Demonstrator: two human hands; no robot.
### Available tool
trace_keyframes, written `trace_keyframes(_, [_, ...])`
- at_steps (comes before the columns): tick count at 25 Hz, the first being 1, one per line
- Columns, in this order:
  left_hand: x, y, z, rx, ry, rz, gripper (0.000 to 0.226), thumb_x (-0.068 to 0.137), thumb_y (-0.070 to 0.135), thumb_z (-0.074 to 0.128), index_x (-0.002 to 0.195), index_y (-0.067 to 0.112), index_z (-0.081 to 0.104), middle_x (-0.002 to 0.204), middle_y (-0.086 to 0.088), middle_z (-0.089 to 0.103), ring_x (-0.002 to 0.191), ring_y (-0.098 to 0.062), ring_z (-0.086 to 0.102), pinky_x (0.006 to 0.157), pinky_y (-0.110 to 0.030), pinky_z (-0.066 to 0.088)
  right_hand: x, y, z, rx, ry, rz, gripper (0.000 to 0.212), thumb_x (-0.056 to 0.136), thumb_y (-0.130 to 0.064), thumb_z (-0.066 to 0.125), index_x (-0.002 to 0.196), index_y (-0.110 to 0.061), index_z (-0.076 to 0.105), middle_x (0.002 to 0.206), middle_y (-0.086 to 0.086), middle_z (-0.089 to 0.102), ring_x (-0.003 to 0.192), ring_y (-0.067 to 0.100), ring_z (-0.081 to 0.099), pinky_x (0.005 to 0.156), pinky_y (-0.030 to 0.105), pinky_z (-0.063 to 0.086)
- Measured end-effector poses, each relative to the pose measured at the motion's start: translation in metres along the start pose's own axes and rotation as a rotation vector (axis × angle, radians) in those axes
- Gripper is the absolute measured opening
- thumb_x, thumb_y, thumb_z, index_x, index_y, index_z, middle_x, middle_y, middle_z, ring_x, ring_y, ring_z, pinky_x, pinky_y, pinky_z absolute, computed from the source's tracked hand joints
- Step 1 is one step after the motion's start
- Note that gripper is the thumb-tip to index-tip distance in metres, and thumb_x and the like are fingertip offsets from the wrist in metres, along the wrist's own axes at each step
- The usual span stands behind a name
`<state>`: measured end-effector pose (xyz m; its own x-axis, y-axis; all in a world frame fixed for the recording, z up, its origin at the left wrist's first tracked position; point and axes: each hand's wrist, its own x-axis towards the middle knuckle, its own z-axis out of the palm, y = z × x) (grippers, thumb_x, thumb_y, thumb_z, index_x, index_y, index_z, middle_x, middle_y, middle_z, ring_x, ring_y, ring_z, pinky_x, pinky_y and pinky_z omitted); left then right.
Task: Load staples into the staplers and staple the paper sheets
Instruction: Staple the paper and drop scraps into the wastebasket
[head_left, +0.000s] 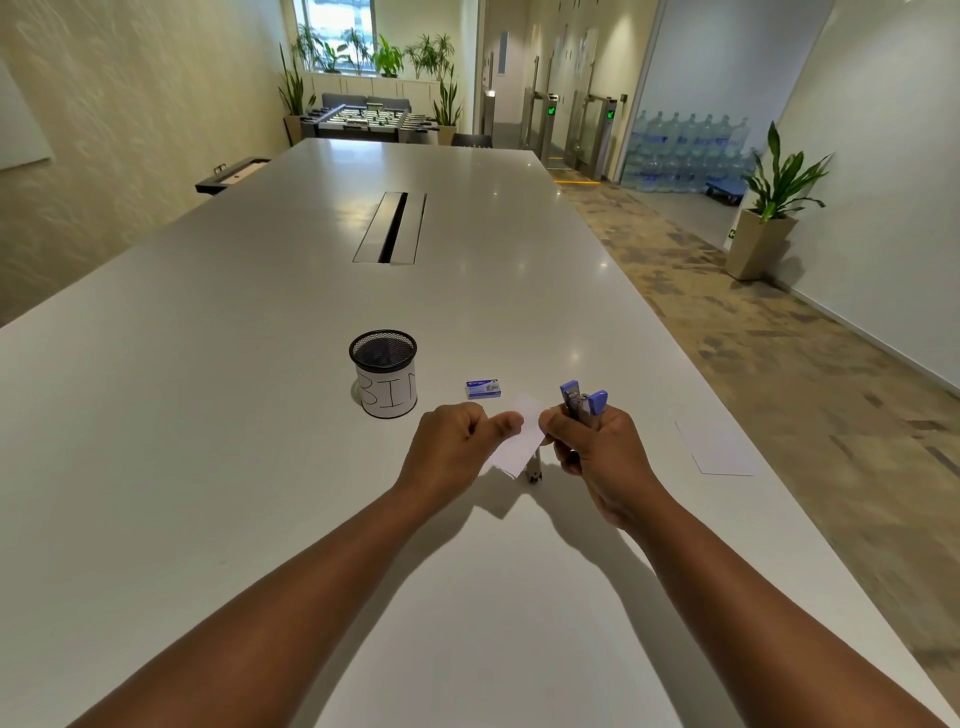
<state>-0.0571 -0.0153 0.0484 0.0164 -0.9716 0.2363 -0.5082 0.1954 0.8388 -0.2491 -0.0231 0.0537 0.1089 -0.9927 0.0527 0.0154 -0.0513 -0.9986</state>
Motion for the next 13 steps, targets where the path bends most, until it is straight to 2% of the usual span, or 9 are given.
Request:
trace_keyframes(3, [0.001,-0.006,-0.004,-0.124,-0.101,-0.079,0.046,0.089,0.045,0.072,0.065,0.011,0.054,0.051,0.009,0.055,0.05,-0.009,0.049,0.053,-0.024,0.04,0.001,0.003,-0.001,0.013,0.062,0.017,0.015,0.093,-0.017,0.07,0.082,-0.007,0.068,0.067,0.002,0.064,0.055,0.012,0.049,0.053,0.027,0.04])
trace_keyframes(5, [0.001,-0.009,-0.004,-0.112,-0.127,-0.114,0.033,0.093,0.036,0.069,0.073,0.012,0.059,0.059,0.007,0.06,0.055,-0.011,0.055,0.058,-0.029,0.045,0.002,0.004,-0.002,-0.001,0.084,0.024,0.02,0.093,-0.02,0.07,0.088,-0.001,0.068,0.069,0.004,0.064,0.056,0.011,0.051,0.056,0.029,0.041])
trace_keyframes(7, [0.001,-0.011,-0.005,-0.058,-0.04,-0.143,0.041,0.094,0.041,0.066,0.068,0.012,0.054,0.06,-0.001,0.057,0.057,-0.017,0.053,0.059,-0.032,0.043,0.002,0.005,-0.003,0.006,0.09,0.035,0.018,0.093,-0.021,0.07,0.088,-0.004,0.069,0.072,0.004,0.067,0.059,0.011,0.054,0.057,0.029,0.043])
trace_keyframes(10, [0.001,-0.017,-0.01,-0.085,0.111,-0.166,0.048,0.095,0.048,0.063,0.065,0.013,0.047,0.057,-0.006,0.05,0.054,-0.018,0.044,0.056,-0.031,0.038,0.0,0.003,-0.009,0.077,0.109,0.06,0.013,0.093,-0.018,0.069,0.08,-0.018,0.069,0.069,0.001,0.068,0.06,0.011,0.056,0.054,0.026,0.042])
trace_keyframes(11, [0.001,-0.018,-0.012,-0.121,0.113,-0.18,0.048,0.095,0.049,0.062,0.067,0.012,0.048,0.058,-0.005,0.051,0.053,-0.017,0.046,0.056,-0.03,0.039,-0.001,0.003,-0.011,0.1,0.113,0.072,0.013,0.092,-0.018,0.069,0.08,-0.018,0.069,0.069,0.0,0.067,0.061,0.012,0.057,0.053,0.026,0.042])
trace_keyframes(13, [-0.001,-0.014,-0.012,-0.332,0.01,-0.259,0.044,0.094,0.052,0.063,0.076,0.012,0.054,0.065,0.0,0.062,0.057,-0.012,0.058,0.058,-0.026,0.049,-0.002,0.004,-0.011,0.148,0.127,0.096,0.01,0.093,-0.019,0.07,0.084,-0.016,0.068,0.069,0.001,0.067,0.061,0.013,0.056,0.052,0.026,0.041])
